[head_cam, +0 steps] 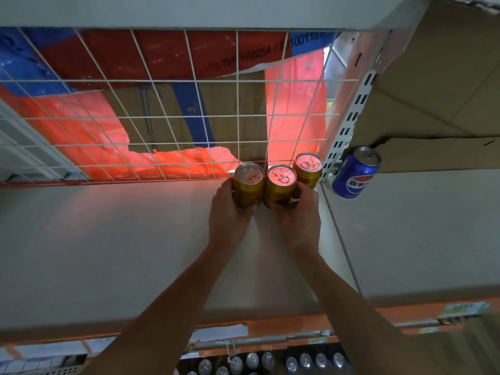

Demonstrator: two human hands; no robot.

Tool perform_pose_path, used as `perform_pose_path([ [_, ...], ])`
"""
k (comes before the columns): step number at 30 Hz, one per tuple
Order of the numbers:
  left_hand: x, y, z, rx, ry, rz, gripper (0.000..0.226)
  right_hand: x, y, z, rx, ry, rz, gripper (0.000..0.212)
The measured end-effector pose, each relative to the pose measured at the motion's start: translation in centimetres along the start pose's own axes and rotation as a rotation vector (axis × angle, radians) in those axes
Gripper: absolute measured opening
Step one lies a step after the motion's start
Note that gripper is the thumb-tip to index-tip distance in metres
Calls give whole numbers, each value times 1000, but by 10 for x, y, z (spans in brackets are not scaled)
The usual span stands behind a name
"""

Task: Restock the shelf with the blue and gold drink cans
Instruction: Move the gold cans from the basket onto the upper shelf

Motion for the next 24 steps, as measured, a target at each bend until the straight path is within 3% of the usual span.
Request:
perform_pose_path([
  [6,12,6,4,58,-4,-31,78,5,-1,1,3,27,-36,46],
  [12,12,6,2,45,-21,-84,68,8,5,0,-45,-18,-60,39],
  [24,14,6,7,61,-53,-111,71,27,13,7,-97,44,-57,47],
])
Point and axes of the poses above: each hand's wrist, its own x-axis towards the middle knuckle, its own y-axis out of the palm, z = x × y, the point moved 3 cm from there along x, towards the middle knuckle, and after that the axes turned 14 degrees about z, right-handed, at the moved point
